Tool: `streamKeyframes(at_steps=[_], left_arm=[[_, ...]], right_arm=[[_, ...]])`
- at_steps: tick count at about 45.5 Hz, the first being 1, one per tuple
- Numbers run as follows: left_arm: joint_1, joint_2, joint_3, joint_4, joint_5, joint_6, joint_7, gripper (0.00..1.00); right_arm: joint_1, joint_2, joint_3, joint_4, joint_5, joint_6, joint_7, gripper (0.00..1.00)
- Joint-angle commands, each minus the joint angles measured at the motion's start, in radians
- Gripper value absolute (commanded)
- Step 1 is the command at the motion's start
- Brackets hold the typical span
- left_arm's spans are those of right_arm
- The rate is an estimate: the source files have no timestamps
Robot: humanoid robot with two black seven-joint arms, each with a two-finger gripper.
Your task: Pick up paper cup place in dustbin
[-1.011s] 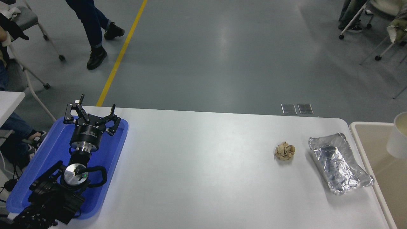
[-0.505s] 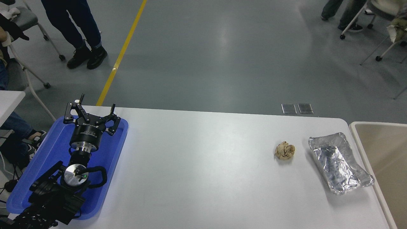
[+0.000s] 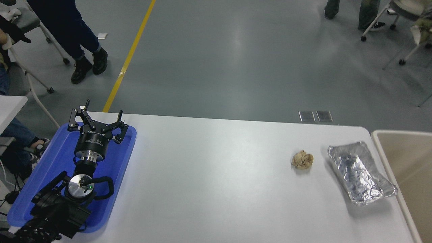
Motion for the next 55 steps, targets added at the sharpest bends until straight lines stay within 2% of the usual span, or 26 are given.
streamKeyframes(at_steps=[1,14,15,17,18,19,20,26,32,47,55], left_arm=[[0.000,0.000,0.000,0.000,0.000,0.000,-0.001,1.00],[-0.001,0.000,0.000,0.000,0.000,0.000,-0.001,1.00],[-0.002,0.000,0.000,0.000,0.000,0.000,-0.001,1.00],[0.000,0.000,0.000,0.000,0.000,0.000,-0.001,1.00],[-0.001,0.000,0.000,0.000,0.000,0.000,-0.001,1.00],[-0.002,0.000,0.000,0.000,0.000,0.000,-0.001,1.00],[-0.002,0.000,0.000,0.000,0.000,0.000,-0.001,1.00],[-0.002,0.000,0.000,0.000,0.000,0.000,-0.001,1.00],[0.000,-0.002,0.000,0.000,0.000,0.000,-0.002,1.00],[0.000,-0.002,-0.002,0.000,0.000,-0.001,-0.001,1.00],[0.000,-0.002,0.000,0.000,0.000,0.000,-0.001,1.00]], right_arm=[[-0.139,0.086,0.150,-0.045,0.069,-0.090,-0.099,0.00],[-0.139,0.108,0.164,-0.045,0.073,-0.110,-0.117,0.00],[-0.139,0.109,0.166,-0.045,0.073,-0.111,-0.117,0.02],[-0.139,0.109,0.172,-0.045,0.073,-0.121,-0.117,0.23],[-0.139,0.111,0.175,-0.045,0.073,-0.124,-0.117,0.37],[-0.139,0.111,0.178,-0.045,0.075,-0.130,-0.117,0.59],[-0.139,0.111,0.186,-0.046,0.076,-0.134,-0.117,0.77],[-0.130,0.119,0.258,-0.046,0.078,-0.137,-0.115,0.93],[-0.109,0.123,0.284,-0.048,0.078,-0.136,-0.114,0.98],[0.077,0.083,0.285,-0.017,0.078,-0.033,-0.102,0.99],[0.253,0.063,0.267,0.116,0.036,0.005,-0.103,0.99]])
